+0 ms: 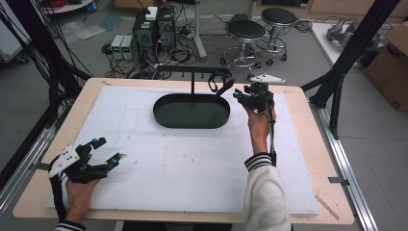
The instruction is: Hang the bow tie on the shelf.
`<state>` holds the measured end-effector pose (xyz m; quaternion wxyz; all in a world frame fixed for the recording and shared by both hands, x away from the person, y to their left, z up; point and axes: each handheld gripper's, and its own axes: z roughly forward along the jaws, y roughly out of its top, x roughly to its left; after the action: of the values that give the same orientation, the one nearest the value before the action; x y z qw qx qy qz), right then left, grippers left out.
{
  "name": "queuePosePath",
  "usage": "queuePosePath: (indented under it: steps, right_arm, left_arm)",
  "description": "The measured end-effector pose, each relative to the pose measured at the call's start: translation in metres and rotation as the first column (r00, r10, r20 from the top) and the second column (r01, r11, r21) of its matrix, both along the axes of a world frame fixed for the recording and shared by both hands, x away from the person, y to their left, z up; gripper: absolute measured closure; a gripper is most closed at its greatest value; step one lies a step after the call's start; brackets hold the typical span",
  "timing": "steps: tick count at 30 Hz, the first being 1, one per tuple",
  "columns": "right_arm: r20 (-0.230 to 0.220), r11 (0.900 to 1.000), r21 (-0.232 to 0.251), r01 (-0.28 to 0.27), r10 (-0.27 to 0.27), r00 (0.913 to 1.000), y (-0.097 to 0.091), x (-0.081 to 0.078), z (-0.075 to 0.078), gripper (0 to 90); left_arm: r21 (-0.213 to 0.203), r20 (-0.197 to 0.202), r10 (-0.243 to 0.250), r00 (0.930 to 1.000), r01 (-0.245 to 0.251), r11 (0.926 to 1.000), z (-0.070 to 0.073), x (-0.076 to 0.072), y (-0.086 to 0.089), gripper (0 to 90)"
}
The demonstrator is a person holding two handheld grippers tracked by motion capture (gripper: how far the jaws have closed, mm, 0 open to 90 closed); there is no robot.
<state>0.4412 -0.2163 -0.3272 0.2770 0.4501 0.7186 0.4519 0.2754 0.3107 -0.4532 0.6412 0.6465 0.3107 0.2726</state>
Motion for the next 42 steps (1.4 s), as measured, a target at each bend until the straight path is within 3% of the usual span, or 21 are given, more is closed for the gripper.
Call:
queuePosePath:
  steps: [3, 7, 12, 15, 18, 19, 21, 24, 34, 36, 42]
  right_arm:
    - [-0.005, 0.9996, -0.005, -0.028, 0.028, 0.9996, 0.002, -0.011, 0.009, 41.4]
    - [0.004, 0.9977, -0.032, -0.060, 0.061, 0.9982, 0.001, -0.021, 0.017, 35.6]
    - [-0.009, 0.9904, -0.024, -0.136, 0.136, 0.9906, -0.009, -0.041, 0.027, 34.6]
    - [0.061, 0.9875, -0.033, -0.154, 0.156, 0.9859, -0.016, -0.060, 0.030, 32.8]
    - [0.076, 0.9857, -0.028, -0.166, 0.168, 0.9829, -0.023, -0.076, 0.031, 28.6]
    - [0.093, 0.9867, -0.031, -0.159, 0.162, 0.9825, -0.028, -0.088, 0.031, 25.9]
    - [0.106, 0.9872, -0.032, -0.156, 0.159, 0.9816, -0.030, -0.093, 0.030, 25.0]
    - [0.124, 0.9895, -0.037, -0.140, 0.143, 0.9819, -0.037, -0.113, 0.018, 20.5]
    - [0.137, 0.9908, -0.037, -0.130, 0.134, 0.9815, -0.049, -0.145, -0.020, 16.5]
    - [0.132, 0.9918, -0.031, -0.124, 0.127, 0.9830, -0.052, -0.151, -0.028, 15.7]
    - [0.176, 0.9930, 0.007, -0.118, 0.115, 0.9776, -0.057, -0.168, -0.052, 13.9]
  left_arm:
    - [0.001, -0.001, 0.002, 1.0000, -0.002, 1.0000, 0.000, 0.000, 0.000, 15.0]
    - [0.001, 0.002, 0.004, 1.0000, -0.004, 1.0000, 0.000, 0.000, -0.001, 15.0]
    - [0.004, 0.003, 0.003, 1.0000, -0.003, 1.0000, 0.000, 0.000, -0.001, 15.0]
    - [0.007, 0.002, 0.004, 1.0000, -0.004, 1.0000, 0.000, 0.000, -0.001, 14.9]
    - [0.008, 0.002, 0.004, 1.0000, -0.004, 1.0000, 0.000, 0.000, -0.001, 14.9]
    - [0.008, 0.002, 0.004, 1.0000, -0.004, 1.0000, 0.000, 0.000, -0.001, 14.9]
    - [0.005, 0.001, 0.003, 1.0000, -0.003, 1.0000, 0.000, 0.000, -0.001, 14.9]
    - [0.006, -0.001, 0.004, 1.0000, -0.004, 1.0000, 0.000, 0.000, -0.001, 14.9]
    - [0.021, -0.001, 0.003, 1.0000, -0.003, 0.9998, 0.001, 0.000, -0.002, 14.9]
    - [0.021, 0.003, 0.002, 1.0000, -0.002, 0.9998, 0.000, 0.000, -0.002, 14.9]
    - [0.031, 0.011, -0.001, 0.9999, 0.000, 0.9995, 0.000, -0.001, -0.003, 14.8]
